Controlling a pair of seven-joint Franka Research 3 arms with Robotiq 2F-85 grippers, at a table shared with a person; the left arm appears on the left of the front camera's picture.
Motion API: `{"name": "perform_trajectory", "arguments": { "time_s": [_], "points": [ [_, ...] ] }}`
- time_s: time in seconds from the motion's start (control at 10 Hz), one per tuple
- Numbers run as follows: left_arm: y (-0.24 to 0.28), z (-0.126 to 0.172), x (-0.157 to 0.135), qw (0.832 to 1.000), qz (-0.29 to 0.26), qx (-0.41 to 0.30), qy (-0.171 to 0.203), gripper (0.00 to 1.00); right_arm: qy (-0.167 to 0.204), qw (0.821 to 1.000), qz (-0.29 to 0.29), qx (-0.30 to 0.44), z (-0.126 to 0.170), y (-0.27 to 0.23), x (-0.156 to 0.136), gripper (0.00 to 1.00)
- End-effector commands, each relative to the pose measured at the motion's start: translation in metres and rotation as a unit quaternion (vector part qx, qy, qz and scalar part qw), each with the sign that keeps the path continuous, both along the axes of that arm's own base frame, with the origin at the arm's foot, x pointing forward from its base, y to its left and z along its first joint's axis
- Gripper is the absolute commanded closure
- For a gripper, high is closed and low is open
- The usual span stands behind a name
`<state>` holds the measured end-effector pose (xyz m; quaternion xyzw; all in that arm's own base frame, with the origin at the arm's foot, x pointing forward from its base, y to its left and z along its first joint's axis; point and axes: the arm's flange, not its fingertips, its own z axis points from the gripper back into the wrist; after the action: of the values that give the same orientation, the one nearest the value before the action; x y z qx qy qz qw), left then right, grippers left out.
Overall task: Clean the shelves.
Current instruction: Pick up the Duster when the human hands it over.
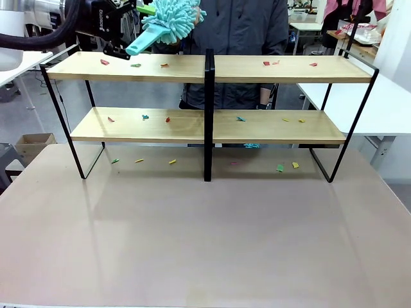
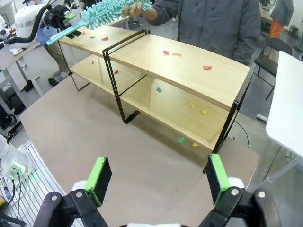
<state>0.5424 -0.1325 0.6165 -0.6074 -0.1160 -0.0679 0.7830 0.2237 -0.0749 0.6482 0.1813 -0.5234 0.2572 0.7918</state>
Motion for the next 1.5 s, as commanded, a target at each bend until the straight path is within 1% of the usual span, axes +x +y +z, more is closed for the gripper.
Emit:
{"name": "perform_trajectory", "arguments": {
  "time_s": [0.0, 0.1, 0.2, 0.7, 0.8, 0.9, 1.0, 1.1, 1.2, 1.3, 1.4],
  "points": [
    [0.001, 0.002, -0.006, 1.0, -0.008, -0.007, -0.002, 1.0, -0.001, 1.0, 0.004, 0.002, 0.0, 0.001, 0.0, 0.0],
    [0.001, 0.003, -0.008, 1.0, -0.012, -0.01, -0.003, 0.64, -0.001, 1.0, 0.004, 0.002, 0.0, 0.001, 0.0, 0.0],
    [0.001, 0.002, -0.008, 1.0, -0.014, -0.01, -0.006, 1.0, -0.001, 1.0, 0.004, 0.002, 0.0, 0.001, 0.0, 0.0],
    [0.001, 0.0, -0.01, 1.0, -0.025, -0.012, -0.012, 1.0, -0.001, 1.0, 0.004, 0.002, 0.0, 0.001, 0.0, 0.0],
    [0.006, 0.005, -0.014, 0.999, -0.03, -0.018, -0.016, 1.0, -0.001, 1.0, 0.004, 0.002, 0.0, 0.001, 0.0, 0.0],
    [0.022, 0.017, -0.024, 0.998, -0.049, -0.021, -0.024, 1.0, -0.001, 1.0, 0.004, 0.002, 0.0, 0.001, 0.0, 0.0],
    [0.044, 0.028, -0.035, 0.997, -0.073, -0.02, -0.029, 1.0, -0.001, 1.0, 0.004, 0.002, 0.0, 0.001, 0.0, 0.0],
    [0.095, 0.048, -0.055, 0.994, -0.1, 0.0, -0.044, 1.0, -0.001, 1.0, 0.004, 0.002, 0.0, 0.001, 0.0, 0.0],
    [0.148, 0.064, -0.079, 0.988, -0.151, 0.0, -0.034, 1.0, -0.001, 1.0, 0.004, 0.002, 0.0, 0.001, 0.0, 0.0],
    [0.198, 0.074, -0.106, 0.987, -0.139, 0.04, -0.065, 1.0, -0.001, 1.0, 0.004, 0.002, 0.0, 0.001, 0.0, 0.0],
    [0.241, 0.082, -0.136, 0.986, -0.126, 0.069, -0.087, 1.0, -0.001, 1.0, 0.004, 0.002, 0.0, 0.001, 0.0, 0.0]
  ]
}}
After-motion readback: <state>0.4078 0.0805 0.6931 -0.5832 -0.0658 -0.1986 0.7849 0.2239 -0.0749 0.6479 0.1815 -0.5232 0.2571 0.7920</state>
